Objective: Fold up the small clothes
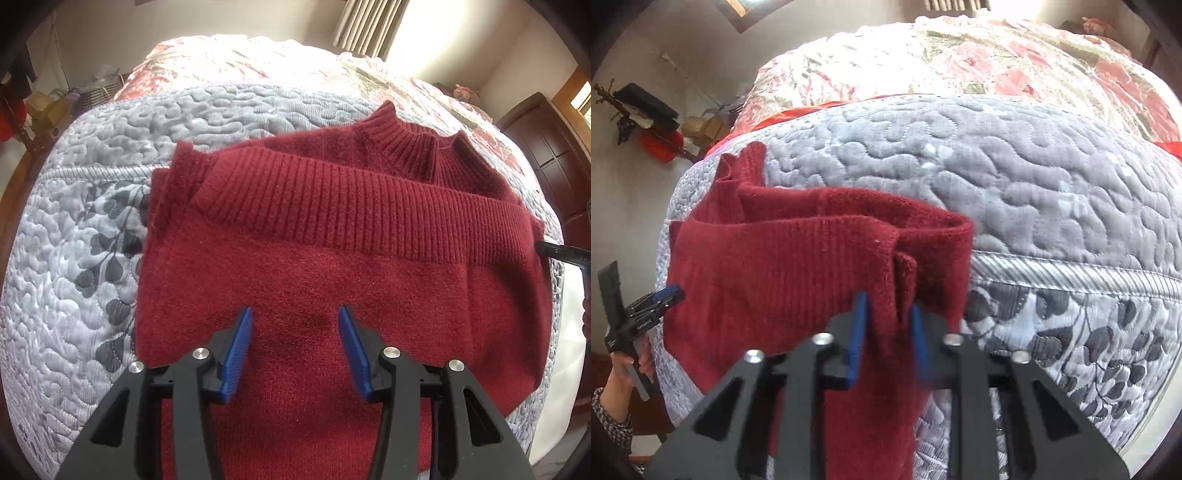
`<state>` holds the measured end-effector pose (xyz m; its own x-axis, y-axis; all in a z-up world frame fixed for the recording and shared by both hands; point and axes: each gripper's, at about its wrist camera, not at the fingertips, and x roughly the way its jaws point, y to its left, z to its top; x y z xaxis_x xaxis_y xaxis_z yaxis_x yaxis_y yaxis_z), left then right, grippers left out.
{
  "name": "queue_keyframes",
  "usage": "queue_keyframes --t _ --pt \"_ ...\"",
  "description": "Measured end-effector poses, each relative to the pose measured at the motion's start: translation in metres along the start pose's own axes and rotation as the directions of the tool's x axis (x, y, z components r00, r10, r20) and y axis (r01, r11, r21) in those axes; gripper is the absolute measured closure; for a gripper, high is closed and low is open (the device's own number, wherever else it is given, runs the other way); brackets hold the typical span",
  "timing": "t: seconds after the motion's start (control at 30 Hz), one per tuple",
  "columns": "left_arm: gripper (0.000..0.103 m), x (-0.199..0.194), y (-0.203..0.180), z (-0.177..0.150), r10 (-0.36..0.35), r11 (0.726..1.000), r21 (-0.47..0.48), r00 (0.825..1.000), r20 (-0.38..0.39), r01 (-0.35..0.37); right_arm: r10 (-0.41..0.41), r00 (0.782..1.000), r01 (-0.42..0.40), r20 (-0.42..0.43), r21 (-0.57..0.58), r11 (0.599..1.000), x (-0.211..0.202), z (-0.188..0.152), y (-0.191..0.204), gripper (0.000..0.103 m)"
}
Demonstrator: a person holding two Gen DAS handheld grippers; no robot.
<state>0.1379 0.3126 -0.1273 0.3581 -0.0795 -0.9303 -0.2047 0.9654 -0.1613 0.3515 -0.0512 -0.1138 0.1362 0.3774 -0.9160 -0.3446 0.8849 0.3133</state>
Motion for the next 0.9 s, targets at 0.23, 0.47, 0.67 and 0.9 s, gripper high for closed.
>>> queue_keyframes --t 0.23,0.47,0.67,0.9 --pt "0.054 0.009 0.001 -0.003 0.008 1.000 0.003 1.000 -0.003 -0.008 -0.016 0.996 0.014 0.086 0.023 1.000 -0.022 0.004 -0.004 0.097" --pt "0.051 0.011 -0.005 -0.005 0.029 0.999 0.020 1.000 -0.007 -0.029 0.002 0.999 -0.009 0.053 0.124 0.992 -0.001 -0.004 -0.015 0.088" --pt "0.049 -0.018 -0.013 -0.002 0.021 0.999 -0.030 0.999 0.047 -0.020 -0.066 0.997 0.061 0.048 0.092 0.994 -0.034 -0.028 -0.003 0.061" --pt "0.039 -0.038 -0.040 -0.005 0.012 1.000 -0.028 0.995 0.098 -0.010 -0.040 0.999 0.038 0.021 0.102 0.994 -0.042 -0.074 0.005 0.055"
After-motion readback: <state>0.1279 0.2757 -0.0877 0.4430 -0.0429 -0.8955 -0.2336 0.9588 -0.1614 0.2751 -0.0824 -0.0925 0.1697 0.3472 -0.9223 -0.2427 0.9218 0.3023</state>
